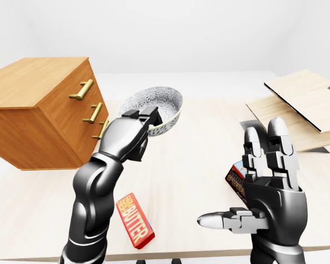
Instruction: Close the top drawer of the cabinet and put the bowl on top of it.
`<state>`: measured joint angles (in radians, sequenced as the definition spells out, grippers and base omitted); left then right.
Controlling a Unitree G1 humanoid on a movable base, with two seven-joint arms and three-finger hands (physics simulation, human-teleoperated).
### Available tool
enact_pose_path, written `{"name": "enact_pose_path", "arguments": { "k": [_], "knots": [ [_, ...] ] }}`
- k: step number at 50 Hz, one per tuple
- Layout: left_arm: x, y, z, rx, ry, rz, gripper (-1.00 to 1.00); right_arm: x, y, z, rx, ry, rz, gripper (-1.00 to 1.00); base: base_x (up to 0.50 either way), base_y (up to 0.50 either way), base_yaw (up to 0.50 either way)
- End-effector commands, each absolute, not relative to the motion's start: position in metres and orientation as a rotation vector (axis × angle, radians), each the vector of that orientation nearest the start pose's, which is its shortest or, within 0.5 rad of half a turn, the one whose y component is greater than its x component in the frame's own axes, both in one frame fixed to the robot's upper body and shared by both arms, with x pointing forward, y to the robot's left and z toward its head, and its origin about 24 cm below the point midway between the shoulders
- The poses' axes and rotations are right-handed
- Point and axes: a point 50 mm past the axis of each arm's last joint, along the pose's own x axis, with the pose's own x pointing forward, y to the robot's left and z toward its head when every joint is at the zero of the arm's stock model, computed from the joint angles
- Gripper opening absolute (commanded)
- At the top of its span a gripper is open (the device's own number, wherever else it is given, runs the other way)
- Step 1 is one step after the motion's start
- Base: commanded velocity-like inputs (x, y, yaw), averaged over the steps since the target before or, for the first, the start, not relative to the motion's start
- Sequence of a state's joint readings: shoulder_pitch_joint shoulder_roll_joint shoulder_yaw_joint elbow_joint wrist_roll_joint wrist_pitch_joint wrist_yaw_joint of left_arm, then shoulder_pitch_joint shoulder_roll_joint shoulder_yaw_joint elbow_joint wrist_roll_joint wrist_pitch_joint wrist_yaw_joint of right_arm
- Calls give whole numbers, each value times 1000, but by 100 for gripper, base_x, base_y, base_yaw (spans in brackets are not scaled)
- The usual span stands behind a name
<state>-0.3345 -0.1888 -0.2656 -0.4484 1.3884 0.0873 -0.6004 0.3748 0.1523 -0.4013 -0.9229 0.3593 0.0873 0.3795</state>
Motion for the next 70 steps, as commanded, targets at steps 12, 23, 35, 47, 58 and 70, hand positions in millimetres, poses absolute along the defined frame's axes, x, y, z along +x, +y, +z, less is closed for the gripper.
{"name": "enact_pose_path", "arguments": {
  "k": [12, 23, 35, 47, 58, 70],
  "knots": [
    [265, 65, 253, 1266, -540, -139, -100, 137, -203, 163, 94, -514, -14, 100, 0, 0, 0],
    [269, 74, 278, 1310, -587, -65, -100, 139, -201, 160, 96, -498, -6, 100, 0, 0, 0],
    [267, 88, 311, 1351, -666, 52, -100, 141, -198, 157, 99, -474, 6, 100, 0, 0, 0],
    [275, 111, 331, 1366, -669, 96, -100, 143, -196, 154, 100, -461, 10, 100, 0, 0, 0],
    [280, 133, 339, 1373, -655, 108, -100, 144, -196, 154, 100, -456, 12, 100, 0, 0, 0],
    [282, 148, 345, 1369, -663, 147, -100, 146, -194, 151, 100, -443, 14, 100, 0, 0, 0]
  ]
}}
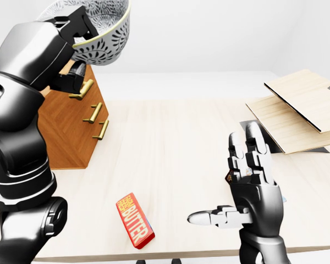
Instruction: Close the top drawer of the cabinet and put the bowl on top of it.
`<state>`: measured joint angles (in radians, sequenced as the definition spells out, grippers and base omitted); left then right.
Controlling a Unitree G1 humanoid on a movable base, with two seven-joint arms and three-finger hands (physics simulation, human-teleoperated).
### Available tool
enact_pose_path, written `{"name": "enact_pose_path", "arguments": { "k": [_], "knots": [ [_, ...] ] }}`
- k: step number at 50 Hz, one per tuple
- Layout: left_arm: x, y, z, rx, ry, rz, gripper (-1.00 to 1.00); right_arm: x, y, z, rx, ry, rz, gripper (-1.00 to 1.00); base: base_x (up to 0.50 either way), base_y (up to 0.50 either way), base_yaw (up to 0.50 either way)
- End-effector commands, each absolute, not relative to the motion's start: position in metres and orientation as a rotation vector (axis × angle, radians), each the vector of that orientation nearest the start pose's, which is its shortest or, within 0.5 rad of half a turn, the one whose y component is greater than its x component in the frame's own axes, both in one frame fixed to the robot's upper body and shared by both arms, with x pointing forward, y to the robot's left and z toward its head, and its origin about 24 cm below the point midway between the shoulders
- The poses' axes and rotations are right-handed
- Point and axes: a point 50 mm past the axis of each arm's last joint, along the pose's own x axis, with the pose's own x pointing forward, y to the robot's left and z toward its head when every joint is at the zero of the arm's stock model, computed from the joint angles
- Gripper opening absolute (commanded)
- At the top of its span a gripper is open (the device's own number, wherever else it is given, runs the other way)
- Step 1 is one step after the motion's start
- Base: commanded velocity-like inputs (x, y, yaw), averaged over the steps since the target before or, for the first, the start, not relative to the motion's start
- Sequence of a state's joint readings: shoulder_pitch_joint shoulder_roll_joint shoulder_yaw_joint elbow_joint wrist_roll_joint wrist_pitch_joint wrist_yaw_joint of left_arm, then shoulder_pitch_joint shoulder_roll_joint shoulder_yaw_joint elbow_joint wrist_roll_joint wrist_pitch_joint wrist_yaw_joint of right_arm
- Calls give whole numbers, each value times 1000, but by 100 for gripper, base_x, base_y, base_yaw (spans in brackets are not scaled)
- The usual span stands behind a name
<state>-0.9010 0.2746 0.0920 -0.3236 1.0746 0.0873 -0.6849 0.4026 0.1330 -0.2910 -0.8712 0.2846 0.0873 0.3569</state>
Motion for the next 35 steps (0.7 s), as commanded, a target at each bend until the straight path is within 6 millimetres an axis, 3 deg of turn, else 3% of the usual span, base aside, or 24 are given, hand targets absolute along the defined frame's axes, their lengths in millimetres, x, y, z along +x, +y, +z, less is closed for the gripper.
{"name": "enact_pose_path", "arguments": {
  "k": [1, 15, 16, 17, 34, 35],
  "knots": [
    [282, 148, 345, 1369, -664, 147, -100, 146, -194, 151, 100, -443, 14, 100, 0, 0, 0],
    [282, 147, 345, 1371, -669, 144, -100, 146, -194, 151, 100, -442, 14, 100, 0, 0, 0],
    [292, 177, 343, 1343, -606, 232, -100, 148, -193, 149, 98, -432, 16, 100, 0, 0, 0],
    [296, 194, 348, 1318, -585, 274, -100, 148, -192, 149, 98, -431, 18, 100, 0, 0, 0],
    [296, 193, 349, 1323, -615, 260, -100, 148, -192, 149, 99, -428, 19, 100, 0, 0, 0],
    [299, 205, 352, 1288, -603, 294, -100, 149, -192, 148, 96, -426, 21, 100, 0, 0, 0]
  ]
}}
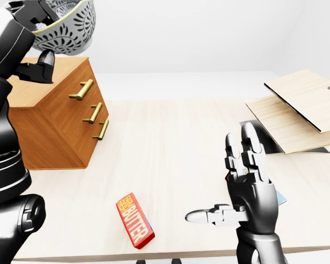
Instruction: Close the top drawer of the cabinet and put the bowl on top of it.
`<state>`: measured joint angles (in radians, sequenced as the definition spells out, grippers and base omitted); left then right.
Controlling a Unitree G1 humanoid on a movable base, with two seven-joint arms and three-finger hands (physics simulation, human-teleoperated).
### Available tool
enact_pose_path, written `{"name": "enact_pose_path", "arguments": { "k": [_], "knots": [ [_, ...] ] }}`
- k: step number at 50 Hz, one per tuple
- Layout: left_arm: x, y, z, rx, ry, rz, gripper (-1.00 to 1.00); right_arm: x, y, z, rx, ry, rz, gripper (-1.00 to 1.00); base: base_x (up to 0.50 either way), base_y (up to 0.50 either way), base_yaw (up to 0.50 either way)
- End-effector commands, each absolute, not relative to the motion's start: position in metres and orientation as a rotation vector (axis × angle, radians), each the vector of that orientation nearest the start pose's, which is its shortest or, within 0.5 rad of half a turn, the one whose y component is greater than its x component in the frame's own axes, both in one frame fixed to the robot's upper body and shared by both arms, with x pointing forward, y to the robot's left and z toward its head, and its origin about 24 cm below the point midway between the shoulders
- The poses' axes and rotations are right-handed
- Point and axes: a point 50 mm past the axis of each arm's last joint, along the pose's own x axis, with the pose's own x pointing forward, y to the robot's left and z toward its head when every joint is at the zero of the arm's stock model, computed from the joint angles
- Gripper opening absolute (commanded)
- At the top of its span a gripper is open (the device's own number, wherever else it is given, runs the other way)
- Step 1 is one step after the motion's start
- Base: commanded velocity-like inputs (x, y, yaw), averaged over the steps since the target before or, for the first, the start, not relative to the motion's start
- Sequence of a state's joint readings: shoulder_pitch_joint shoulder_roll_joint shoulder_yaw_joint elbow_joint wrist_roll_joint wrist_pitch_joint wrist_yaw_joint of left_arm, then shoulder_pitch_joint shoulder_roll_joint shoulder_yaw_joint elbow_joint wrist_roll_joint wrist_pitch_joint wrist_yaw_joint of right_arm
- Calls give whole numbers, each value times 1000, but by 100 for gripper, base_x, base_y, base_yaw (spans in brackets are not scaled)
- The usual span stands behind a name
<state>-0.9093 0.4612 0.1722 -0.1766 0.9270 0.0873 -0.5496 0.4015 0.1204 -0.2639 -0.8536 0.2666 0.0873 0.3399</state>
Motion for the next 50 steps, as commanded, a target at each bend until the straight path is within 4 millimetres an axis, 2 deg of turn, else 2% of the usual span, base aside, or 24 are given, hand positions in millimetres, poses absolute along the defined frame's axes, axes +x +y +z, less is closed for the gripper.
{"name": "enact_pose_path", "arguments": {
  "k": [1, 2, 3, 12, 14, 37, 44, 50],
  "knots": [
    [299, 205, 352, 1286, -606, 294, -100, 149, -192, 148, 96, -426, 21, 100, 0, 0, 0],
    [299, 205, 352, 1286, -607, 293, -100, 149, -192, 148, 96, -426, 21, 100, 0, 0, 0],
    [299, 231, 350, 1262, -554, 348, -100, 148, -192, 148, 96, -427, 21, 100, 0, 0, 0],
    [301, 246, 346, 1235, -543, 363, -100, 148, -191, 148, 96, -427, 21, 100, 0, 0, 0],
    [306, 256, 341, 1198, -516, 383, -100, 148, -191, 147, 94, -426, 22, 100, 0, 0, 0],
    [304, 283, 334, 1200, -455, 449, -100, 148, -190, 147, 94, -423, 25, 100, 0, 0, 0],
    [313, 289, 325, 1174, -414, 454, -100, 149, -189, 146, 93, -422, 24, 100, 0, 0, 0],
    [329, 298, 317, 1131, -356, 482, -100, 148, -189, 146, 91, -423, 25, 100, 0, 0, 0]
  ]
}}
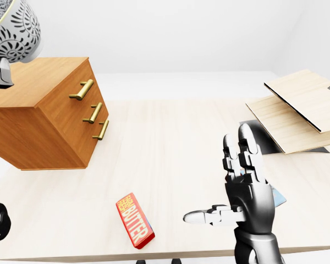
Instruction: Close the top drawer of the cabinet and put the bowl on top of it.
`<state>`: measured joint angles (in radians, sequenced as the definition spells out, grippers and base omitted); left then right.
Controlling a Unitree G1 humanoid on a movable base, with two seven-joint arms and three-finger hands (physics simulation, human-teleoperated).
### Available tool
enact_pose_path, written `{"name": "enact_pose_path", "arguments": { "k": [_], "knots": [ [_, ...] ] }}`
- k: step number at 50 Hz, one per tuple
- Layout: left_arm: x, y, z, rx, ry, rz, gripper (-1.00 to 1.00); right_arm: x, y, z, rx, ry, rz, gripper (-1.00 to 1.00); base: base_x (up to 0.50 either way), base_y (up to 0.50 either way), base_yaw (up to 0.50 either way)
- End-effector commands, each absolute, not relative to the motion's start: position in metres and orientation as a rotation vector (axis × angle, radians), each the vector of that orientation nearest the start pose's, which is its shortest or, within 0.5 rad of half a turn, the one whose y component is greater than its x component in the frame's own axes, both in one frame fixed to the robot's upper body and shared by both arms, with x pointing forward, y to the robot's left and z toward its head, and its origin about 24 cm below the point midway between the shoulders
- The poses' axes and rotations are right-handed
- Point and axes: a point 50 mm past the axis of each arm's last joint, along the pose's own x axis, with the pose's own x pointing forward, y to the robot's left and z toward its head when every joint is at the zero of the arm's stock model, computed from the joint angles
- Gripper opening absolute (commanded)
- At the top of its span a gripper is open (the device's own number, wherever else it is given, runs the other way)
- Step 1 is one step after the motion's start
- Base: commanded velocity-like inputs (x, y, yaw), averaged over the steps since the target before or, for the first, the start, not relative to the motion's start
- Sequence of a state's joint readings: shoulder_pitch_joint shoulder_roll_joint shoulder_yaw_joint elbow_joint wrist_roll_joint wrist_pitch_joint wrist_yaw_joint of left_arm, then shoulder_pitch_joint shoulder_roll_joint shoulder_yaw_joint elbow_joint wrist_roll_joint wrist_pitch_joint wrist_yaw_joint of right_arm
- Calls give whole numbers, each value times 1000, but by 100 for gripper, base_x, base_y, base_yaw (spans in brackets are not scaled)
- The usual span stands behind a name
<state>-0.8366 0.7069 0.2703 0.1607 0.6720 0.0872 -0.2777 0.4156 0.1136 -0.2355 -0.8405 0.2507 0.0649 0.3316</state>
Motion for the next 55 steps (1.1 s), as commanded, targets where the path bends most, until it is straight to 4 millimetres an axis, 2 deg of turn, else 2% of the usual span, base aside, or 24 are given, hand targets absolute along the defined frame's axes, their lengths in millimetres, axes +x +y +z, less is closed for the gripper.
{"name": "enact_pose_path", "arguments": {
  "k": [1, 11, 29, 55],
  "knots": [
    [333, 300, 315, 1150, -333, 501, -100, 148, -189, 146, 91, -423, 25, 100, 0, 0, 0],
    [348, 317, 318, 1102, -262, 576, -100, 150, -190, 146, 91, -422, 21, 100, 0, 0, 0],
    [363, 327, 310, 1094, -173, 635, -100, 151, -189, 145, 89, -421, 24, 100, 0, 0, 0],
    [376, 334, 272, 1095, -37, 672, -100, 151, -189, 144, 88, -419, 25, 100, 0, 0, 0]
  ]
}}
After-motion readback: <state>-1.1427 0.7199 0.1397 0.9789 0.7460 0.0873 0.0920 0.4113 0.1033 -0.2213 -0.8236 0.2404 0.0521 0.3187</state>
